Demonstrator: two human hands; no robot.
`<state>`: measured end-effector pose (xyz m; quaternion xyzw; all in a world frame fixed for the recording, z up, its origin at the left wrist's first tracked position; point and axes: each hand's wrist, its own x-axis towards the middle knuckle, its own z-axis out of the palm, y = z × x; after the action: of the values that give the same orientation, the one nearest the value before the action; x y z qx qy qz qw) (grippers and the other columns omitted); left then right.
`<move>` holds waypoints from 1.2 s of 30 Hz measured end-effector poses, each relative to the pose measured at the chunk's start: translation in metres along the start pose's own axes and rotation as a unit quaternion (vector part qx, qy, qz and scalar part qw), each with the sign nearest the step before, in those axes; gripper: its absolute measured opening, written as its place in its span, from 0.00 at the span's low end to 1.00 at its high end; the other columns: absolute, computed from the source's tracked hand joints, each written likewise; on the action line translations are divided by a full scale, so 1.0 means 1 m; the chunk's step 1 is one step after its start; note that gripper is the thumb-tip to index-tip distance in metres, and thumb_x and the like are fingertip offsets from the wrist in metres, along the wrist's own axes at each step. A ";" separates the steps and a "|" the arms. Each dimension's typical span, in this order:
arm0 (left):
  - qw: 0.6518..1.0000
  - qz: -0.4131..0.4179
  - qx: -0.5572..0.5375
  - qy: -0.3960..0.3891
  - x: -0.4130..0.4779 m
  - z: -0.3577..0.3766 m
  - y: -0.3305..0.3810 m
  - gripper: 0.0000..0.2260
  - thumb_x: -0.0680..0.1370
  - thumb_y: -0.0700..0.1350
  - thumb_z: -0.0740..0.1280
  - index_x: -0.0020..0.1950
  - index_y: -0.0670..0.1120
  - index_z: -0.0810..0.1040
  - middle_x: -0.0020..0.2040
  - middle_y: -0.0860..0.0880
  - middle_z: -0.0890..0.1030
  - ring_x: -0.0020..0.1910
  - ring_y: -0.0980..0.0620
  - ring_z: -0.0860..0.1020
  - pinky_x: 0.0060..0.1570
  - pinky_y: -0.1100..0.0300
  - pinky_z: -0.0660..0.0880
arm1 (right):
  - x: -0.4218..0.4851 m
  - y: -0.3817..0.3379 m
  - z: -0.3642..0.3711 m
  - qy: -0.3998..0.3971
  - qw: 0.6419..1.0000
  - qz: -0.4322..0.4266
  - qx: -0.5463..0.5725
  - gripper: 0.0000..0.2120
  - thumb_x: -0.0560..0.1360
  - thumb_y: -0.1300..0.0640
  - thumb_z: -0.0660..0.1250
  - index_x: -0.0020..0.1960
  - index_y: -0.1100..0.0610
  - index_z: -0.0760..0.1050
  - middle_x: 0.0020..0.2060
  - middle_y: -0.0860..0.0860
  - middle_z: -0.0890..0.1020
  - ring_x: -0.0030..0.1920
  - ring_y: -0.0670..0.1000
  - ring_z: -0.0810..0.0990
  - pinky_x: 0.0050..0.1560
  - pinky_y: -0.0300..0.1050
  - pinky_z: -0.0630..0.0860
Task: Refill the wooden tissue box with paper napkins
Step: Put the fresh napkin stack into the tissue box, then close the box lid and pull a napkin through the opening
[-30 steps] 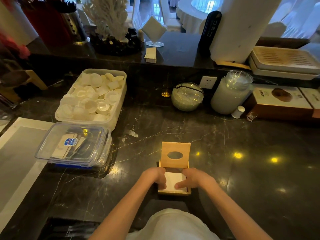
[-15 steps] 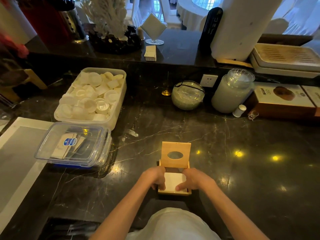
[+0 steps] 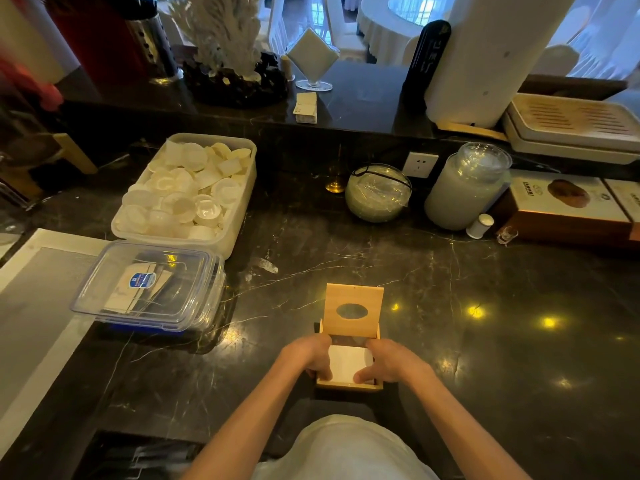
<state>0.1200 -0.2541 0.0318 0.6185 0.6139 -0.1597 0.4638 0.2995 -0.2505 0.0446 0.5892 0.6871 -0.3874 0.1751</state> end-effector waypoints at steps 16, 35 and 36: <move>0.987 0.072 -0.145 0.023 -0.020 -0.001 -0.019 0.27 0.77 0.49 0.69 0.75 0.58 0.65 0.73 0.50 0.68 0.69 0.46 0.71 0.64 0.53 0.72 | -0.019 0.007 -0.008 -0.017 0.999 -0.031 0.036 0.30 0.77 0.47 0.67 0.76 0.45 0.60 0.73 0.49 0.69 0.70 0.53 0.70 0.66 0.50 0.71; 0.785 0.160 -0.577 0.162 -0.036 0.001 -0.014 0.24 0.79 0.62 0.53 0.67 0.52 0.76 0.72 0.51 0.71 0.74 0.50 0.65 0.74 0.45 0.62 | -0.027 0.023 -0.008 0.179 0.799 -0.118 0.562 0.21 0.80 0.41 0.51 0.61 0.46 0.79 0.64 0.45 0.79 0.66 0.44 0.73 0.72 0.55 0.64; 0.781 0.164 -0.580 0.167 -0.037 0.007 -0.016 0.24 0.80 0.61 0.53 0.62 0.50 0.80 0.72 0.53 0.71 0.74 0.51 0.64 0.74 0.48 0.61 | -0.029 0.026 0.000 0.183 0.790 -0.119 0.572 0.22 0.79 0.40 0.52 0.58 0.48 0.81 0.63 0.46 0.79 0.66 0.44 0.73 0.73 0.56 0.64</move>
<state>0.1007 -0.2846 0.0507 0.3415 0.5474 0.4103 0.6445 0.3318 -0.2700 0.0567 0.5551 0.4236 -0.6125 -0.3707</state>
